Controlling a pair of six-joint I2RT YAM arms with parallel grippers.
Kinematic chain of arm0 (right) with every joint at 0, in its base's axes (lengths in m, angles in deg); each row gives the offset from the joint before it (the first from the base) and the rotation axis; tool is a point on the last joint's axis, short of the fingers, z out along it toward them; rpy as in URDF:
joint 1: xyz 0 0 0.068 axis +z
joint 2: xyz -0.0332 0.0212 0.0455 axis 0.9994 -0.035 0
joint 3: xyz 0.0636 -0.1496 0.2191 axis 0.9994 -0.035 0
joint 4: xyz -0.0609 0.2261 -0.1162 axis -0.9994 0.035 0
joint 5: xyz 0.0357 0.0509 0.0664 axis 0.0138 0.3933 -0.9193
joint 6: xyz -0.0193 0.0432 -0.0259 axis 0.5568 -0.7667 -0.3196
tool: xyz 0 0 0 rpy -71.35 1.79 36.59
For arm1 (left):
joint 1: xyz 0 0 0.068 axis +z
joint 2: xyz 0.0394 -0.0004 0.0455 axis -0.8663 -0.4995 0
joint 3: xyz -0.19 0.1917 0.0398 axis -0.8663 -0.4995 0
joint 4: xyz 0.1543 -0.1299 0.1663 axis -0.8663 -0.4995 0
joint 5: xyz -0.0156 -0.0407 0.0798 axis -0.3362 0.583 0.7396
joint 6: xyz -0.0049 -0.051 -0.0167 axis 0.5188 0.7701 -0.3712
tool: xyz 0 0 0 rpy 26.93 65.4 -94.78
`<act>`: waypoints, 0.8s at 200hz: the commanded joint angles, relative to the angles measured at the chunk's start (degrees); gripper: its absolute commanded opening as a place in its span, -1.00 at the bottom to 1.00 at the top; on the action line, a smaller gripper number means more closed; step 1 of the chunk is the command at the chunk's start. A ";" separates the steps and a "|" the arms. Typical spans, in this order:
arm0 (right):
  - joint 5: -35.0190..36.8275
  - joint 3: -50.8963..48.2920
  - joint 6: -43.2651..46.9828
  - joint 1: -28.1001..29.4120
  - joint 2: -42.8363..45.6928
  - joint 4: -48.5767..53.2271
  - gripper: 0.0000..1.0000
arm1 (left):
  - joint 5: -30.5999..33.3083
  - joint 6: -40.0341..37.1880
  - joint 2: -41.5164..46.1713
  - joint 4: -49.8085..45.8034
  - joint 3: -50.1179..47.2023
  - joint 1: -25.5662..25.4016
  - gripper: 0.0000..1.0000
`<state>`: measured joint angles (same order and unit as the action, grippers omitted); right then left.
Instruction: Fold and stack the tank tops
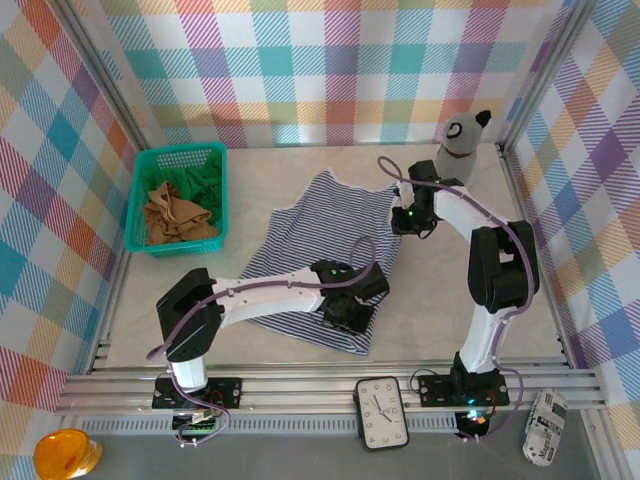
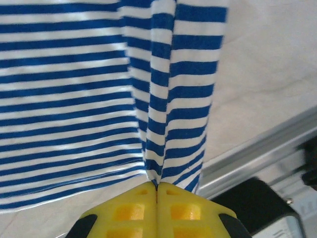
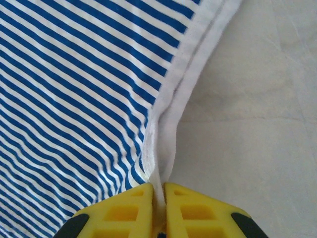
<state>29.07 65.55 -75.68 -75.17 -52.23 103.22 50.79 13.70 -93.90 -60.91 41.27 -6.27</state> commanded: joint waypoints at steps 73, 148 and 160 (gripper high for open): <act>-2.43 10.55 -6.66 5.58 -8.62 1.76 -0.60 | -0.72 2.74 9.15 2.27 -13.31 6.34 -1.00; -5.84 12.84 -10.68 6.78 -13.89 -1.78 -0.57 | 9.20 2.12 3.70 -4.14 -10.54 8.98 -1.00; -7.45 12.83 -11.33 6.61 -13.94 -3.18 -0.54 | 11.25 2.28 2.66 -5.85 -9.79 9.09 -1.00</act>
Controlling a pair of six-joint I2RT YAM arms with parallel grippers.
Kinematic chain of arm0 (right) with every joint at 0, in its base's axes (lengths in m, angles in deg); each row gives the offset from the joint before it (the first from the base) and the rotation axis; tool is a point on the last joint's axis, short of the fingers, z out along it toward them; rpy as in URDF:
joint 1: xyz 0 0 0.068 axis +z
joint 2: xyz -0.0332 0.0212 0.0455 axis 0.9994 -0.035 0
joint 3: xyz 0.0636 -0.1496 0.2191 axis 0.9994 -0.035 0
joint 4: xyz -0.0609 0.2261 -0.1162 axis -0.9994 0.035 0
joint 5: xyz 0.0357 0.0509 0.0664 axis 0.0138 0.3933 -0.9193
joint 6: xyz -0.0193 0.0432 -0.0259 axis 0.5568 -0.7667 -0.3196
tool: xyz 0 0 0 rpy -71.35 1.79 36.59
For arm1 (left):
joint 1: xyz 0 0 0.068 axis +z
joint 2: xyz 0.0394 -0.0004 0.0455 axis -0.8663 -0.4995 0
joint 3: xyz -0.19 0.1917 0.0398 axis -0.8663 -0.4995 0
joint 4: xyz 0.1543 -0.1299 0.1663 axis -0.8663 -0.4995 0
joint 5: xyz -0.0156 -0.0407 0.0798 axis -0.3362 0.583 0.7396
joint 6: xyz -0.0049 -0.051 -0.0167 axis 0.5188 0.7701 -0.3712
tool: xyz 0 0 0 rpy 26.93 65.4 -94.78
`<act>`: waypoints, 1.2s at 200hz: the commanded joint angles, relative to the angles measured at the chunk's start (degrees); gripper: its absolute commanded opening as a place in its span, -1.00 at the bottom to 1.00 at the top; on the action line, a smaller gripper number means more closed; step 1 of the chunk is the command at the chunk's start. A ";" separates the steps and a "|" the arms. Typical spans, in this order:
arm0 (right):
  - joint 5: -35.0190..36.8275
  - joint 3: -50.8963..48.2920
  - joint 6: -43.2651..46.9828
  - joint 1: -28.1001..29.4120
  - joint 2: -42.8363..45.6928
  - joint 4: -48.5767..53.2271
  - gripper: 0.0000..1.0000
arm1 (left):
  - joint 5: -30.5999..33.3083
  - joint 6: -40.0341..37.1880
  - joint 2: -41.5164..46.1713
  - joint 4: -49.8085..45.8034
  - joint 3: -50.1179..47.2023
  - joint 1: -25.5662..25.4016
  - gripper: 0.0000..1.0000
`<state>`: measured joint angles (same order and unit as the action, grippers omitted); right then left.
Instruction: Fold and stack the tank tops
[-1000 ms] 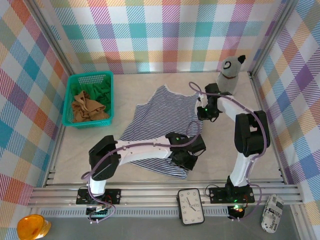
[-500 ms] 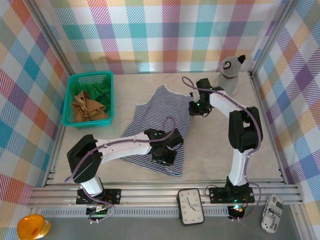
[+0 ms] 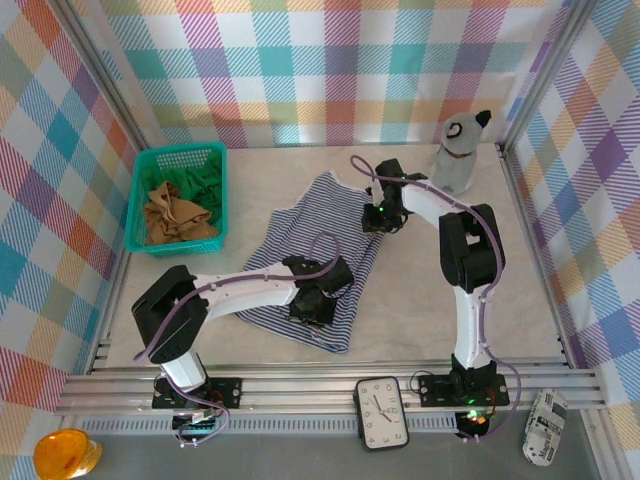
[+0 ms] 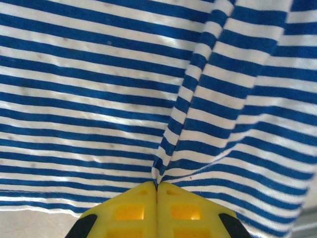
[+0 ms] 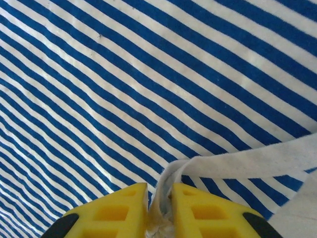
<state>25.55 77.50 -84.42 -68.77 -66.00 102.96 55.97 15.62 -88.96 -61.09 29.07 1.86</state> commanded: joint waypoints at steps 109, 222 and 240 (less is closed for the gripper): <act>-5.19 -0.71 0.84 -6.75 7.02 -3.76 -0.21 | 18.13 2.65 -1.67 -15.48 6.54 0.83 -0.25; -6.37 1.74 3.05 -9.02 3.18 -3.58 -0.19 | 4.81 -1.37 -8.66 -0.69 8.83 -4.12 -0.07; -9.46 -0.91 0.54 -7.40 4.84 -5.59 -0.19 | 3.55 -1.38 -8.26 1.50 5.58 -2.95 -0.07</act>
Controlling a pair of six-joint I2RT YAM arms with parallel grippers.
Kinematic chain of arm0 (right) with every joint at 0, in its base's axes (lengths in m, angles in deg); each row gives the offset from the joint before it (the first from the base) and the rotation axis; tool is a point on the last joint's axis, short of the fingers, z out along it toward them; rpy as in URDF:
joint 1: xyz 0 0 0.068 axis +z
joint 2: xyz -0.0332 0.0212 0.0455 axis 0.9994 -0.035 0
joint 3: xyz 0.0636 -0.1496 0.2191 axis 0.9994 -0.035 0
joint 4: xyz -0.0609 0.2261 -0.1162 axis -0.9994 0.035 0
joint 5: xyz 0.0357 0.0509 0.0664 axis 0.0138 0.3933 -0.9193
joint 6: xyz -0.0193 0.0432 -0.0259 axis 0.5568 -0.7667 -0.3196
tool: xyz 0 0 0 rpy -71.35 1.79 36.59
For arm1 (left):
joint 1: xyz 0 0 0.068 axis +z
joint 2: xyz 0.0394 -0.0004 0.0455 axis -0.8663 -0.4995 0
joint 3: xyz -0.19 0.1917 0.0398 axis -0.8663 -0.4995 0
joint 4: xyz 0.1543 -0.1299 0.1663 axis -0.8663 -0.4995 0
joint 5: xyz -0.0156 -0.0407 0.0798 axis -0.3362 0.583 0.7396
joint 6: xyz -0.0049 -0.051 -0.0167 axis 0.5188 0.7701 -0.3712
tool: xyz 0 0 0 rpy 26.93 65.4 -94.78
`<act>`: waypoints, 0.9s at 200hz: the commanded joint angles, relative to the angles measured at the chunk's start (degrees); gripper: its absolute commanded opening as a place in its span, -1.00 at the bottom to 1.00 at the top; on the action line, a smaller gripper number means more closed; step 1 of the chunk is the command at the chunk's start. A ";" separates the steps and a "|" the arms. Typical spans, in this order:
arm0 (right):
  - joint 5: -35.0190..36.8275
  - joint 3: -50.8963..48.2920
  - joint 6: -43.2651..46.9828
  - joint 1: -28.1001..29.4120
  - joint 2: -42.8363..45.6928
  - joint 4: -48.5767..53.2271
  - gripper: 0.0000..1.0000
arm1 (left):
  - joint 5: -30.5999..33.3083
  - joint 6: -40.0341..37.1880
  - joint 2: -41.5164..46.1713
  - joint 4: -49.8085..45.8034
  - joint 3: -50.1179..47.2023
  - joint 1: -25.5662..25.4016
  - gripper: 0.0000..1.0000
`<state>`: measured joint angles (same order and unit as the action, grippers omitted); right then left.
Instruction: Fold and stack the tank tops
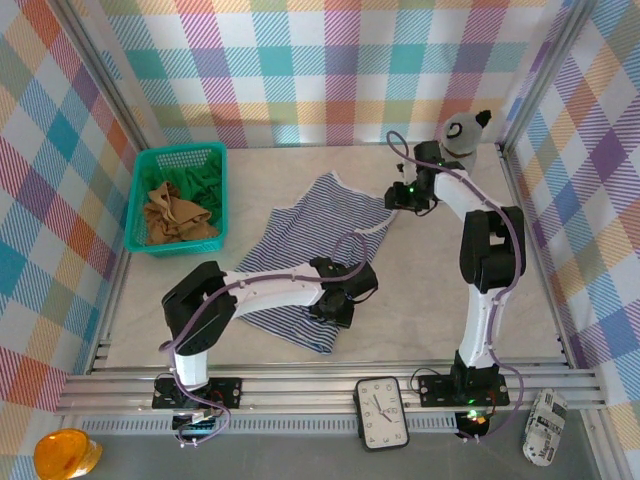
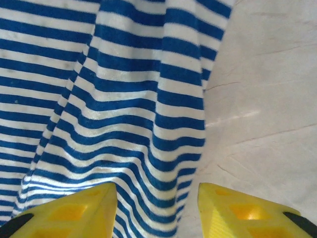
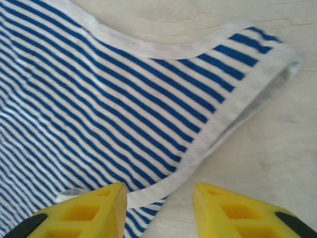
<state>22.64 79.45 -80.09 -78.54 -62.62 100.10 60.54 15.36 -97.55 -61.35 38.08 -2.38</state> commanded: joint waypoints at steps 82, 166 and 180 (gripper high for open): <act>-8.64 -10.08 -9.67 11.37 1.57 -7.35 -0.23 | -5.36 -3.59 -0.67 4.20 -8.85 1.94 -0.05; 4.50 -11.28 -1.12 8.65 0.18 -1.15 -0.28 | -13.56 0.23 -5.32 9.79 -1.89 -3.16 -0.06; 5.18 -11.13 -0.61 7.37 -0.11 -0.59 -0.28 | -13.76 0.53 -6.29 9.81 0.09 -3.83 -0.06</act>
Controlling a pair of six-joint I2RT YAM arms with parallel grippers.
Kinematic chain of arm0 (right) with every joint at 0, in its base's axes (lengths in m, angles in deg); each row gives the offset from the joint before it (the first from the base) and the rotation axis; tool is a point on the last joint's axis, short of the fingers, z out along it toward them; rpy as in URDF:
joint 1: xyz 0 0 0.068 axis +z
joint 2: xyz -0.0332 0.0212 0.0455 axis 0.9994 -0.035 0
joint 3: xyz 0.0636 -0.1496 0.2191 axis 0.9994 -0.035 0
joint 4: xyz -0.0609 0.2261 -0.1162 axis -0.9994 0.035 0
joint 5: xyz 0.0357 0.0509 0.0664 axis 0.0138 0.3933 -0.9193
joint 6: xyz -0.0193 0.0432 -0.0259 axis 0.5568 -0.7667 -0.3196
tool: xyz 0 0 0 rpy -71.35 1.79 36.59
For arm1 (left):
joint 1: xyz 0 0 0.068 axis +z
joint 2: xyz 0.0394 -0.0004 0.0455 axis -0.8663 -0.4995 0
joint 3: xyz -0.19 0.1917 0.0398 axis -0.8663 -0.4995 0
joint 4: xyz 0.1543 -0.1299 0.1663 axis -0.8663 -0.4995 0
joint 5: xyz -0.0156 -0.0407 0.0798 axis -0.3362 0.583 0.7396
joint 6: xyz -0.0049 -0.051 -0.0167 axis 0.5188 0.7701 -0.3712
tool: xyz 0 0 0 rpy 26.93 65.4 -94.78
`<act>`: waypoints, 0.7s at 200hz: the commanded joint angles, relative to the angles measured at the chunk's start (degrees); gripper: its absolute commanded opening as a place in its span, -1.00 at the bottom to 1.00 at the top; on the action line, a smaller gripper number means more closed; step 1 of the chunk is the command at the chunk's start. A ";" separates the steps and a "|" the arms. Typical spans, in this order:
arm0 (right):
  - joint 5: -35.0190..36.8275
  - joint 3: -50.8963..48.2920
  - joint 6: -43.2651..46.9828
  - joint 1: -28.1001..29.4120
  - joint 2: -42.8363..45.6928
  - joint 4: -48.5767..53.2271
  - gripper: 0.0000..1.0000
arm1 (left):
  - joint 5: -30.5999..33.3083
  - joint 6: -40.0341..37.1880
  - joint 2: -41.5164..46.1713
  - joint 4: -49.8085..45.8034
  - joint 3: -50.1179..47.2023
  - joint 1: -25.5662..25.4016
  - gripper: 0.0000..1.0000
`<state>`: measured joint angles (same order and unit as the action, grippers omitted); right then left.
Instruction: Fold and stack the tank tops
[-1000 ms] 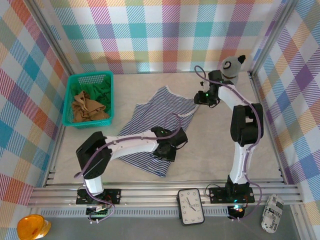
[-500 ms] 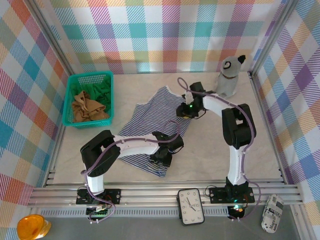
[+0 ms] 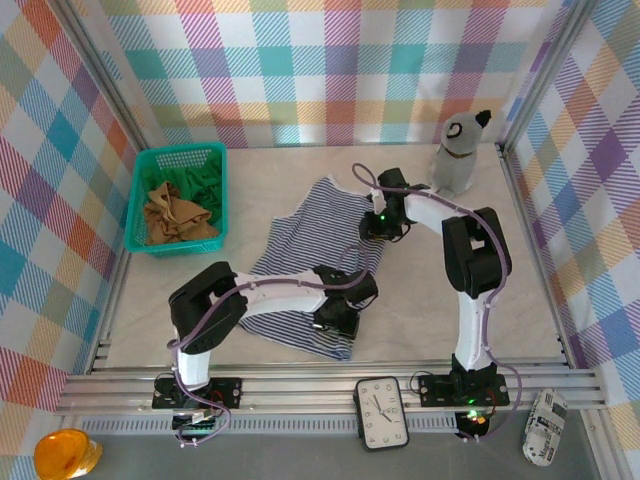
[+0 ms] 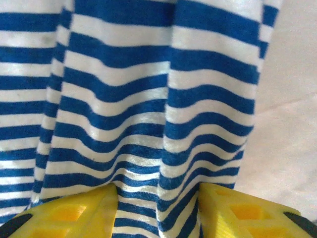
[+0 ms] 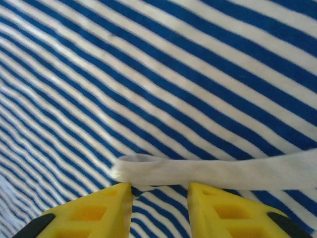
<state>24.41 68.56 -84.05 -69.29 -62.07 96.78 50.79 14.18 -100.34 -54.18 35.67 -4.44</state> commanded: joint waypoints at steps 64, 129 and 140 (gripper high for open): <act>1.44 4.01 6.00 -6.59 -0.09 3.25 -0.24 | -2.44 0.83 -4.15 -0.80 10.67 -1.67 0.11; -11.82 2.28 -7.72 -2.39 6.57 -6.86 -0.01 | 4.69 0.39 12.75 -14.05 -1.17 8.55 0.16; -9.46 3.23 -10.32 0.48 6.41 -6.90 0.01 | 6.36 0.59 17.35 -14.78 -6.00 11.84 0.15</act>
<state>18.32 71.05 -85.75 -74.34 -58.92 94.31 51.53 14.98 -92.65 -60.17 38.03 0.92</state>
